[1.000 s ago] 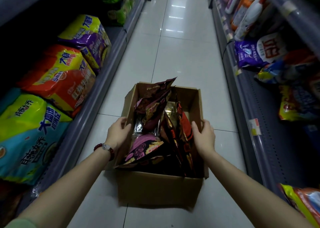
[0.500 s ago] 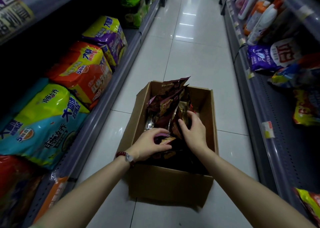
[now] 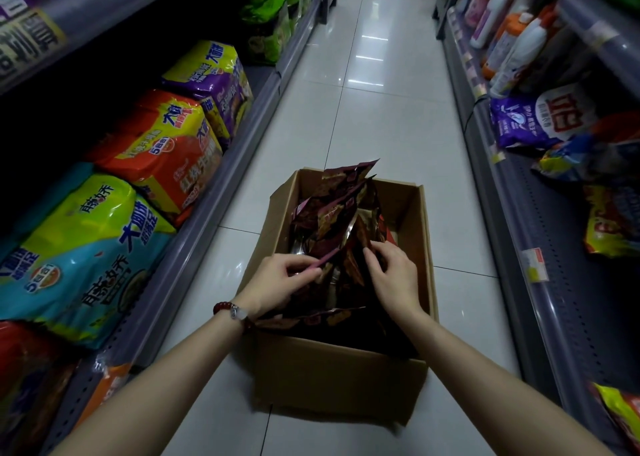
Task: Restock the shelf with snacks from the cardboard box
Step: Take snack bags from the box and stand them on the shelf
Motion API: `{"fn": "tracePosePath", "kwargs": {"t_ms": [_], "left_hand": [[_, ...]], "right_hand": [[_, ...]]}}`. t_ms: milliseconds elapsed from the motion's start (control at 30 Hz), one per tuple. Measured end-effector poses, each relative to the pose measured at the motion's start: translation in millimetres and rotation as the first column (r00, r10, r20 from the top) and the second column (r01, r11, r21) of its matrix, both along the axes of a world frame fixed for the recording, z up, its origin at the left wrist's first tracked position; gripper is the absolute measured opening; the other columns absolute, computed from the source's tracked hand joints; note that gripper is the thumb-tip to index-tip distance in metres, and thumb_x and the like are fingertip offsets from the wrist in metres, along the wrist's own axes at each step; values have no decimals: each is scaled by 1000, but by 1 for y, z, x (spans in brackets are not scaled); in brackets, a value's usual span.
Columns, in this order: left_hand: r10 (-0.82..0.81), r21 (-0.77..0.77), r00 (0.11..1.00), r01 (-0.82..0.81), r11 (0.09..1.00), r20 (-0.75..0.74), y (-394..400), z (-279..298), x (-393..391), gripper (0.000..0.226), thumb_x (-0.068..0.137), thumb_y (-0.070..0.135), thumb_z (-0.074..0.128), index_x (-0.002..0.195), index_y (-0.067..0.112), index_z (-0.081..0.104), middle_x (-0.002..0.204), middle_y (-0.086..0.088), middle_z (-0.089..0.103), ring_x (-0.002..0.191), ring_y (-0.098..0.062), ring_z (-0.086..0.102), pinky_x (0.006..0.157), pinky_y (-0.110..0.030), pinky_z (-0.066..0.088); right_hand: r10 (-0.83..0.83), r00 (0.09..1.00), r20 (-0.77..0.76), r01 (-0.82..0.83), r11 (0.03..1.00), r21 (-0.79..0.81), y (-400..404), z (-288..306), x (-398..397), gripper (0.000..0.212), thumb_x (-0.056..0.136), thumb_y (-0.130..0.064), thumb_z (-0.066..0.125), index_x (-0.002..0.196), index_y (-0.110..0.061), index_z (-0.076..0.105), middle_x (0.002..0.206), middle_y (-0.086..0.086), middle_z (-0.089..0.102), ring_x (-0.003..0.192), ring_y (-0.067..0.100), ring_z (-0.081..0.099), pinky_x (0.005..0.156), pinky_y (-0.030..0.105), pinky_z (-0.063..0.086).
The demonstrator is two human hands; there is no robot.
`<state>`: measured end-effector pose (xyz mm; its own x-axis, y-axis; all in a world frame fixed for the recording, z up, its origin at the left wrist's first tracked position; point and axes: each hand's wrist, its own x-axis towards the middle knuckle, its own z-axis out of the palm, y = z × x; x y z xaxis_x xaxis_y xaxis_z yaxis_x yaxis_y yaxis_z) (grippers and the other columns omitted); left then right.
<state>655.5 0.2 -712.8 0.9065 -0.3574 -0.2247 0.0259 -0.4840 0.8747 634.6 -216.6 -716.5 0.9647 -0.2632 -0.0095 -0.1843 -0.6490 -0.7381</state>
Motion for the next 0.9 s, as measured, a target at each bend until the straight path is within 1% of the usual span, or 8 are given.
{"fn": "tracePosePath", "kwargs": {"t_ms": [167, 233, 367, 533, 633, 667, 767, 900], "left_hand": [[141, 37, 980, -148, 988, 143, 1, 5, 9, 28, 81, 34, 69, 106, 23, 72, 95, 12, 71, 87, 3, 63, 73, -9, 46], [128, 69, 974, -143, 987, 186, 4, 6, 11, 30, 74, 34, 75, 103, 24, 73, 91, 15, 70, 83, 7, 62, 71, -4, 45], [22, 165, 975, -60, 985, 223, 6, 1, 11, 32, 72, 36, 77, 101, 22, 74, 93, 13, 71, 84, 1, 64, 74, -8, 47], [166, 133, 958, -200, 971, 233, 4, 21, 11, 22, 81, 30, 72, 100, 18, 75, 88, 8, 72, 80, -1, 64, 70, -11, 47], [229, 141, 946, -266, 954, 231, 3, 62, 12, 20, 81, 27, 71, 98, 18, 76, 88, 6, 74, 81, -4, 65, 73, -17, 50], [257, 140, 942, -291, 947, 218, 3, 86, 14, 19, 81, 27, 71, 98, 18, 76, 88, 8, 73, 82, -4, 65, 75, -20, 51], [264, 171, 937, -306, 936, 231, 2, 141, 13, 18, 80, 25, 72, 95, 16, 77, 84, 11, 71, 81, -4, 65, 71, -13, 47], [253, 208, 938, -303, 930, 238, 8, 251, 14, 17, 81, 24, 72, 92, 14, 77, 86, 2, 75, 80, -8, 67, 65, -8, 41]], "right_hand": [[-15, 1000, 10, 15, 999, -44, 5, 0, 5, 37, 96, -33, 49, 128, -16, 58, 124, 4, 63, 122, 20, 52, 105, 46, 40], [-1, 1000, 2, 1, 997, -78, 6, 0, 5, 38, 95, -34, 52, 129, -17, 57, 120, 5, 64, 119, 21, 53, 103, 47, 41], [34, 999, -18, -36, 990, -140, 6, 1, 5, 43, 88, -32, 64, 129, -21, 57, 114, 4, 64, 114, 21, 55, 101, 47, 43], [26, 999, -35, -31, 989, -143, 2, 19, 7, 37, 92, -25, 59, 128, -19, 59, 111, 3, 69, 105, 22, 62, 97, 44, 48], [12, 999, -53, -16, 997, -80, 4, 59, 5, 33, 92, -24, 58, 125, -23, 62, 107, -3, 71, 99, 17, 65, 86, 33, 53], [20, 998, -66, -24, 998, -62, 4, 82, 7, 32, 92, -24, 58, 124, -25, 62, 106, -4, 72, 98, 17, 66, 85, 34, 54], [51, 995, -85, -54, 998, -40, 5, 134, 9, 29, 90, -27, 59, 119, -30, 64, 103, -7, 73, 95, 17, 67, 82, 37, 55], [121, 988, -97, -126, 991, -50, 2, 250, 15, 28, 87, -28, 61, 114, -33, 66, 98, -10, 73, 92, 13, 67, 76, 29, 52]]}}
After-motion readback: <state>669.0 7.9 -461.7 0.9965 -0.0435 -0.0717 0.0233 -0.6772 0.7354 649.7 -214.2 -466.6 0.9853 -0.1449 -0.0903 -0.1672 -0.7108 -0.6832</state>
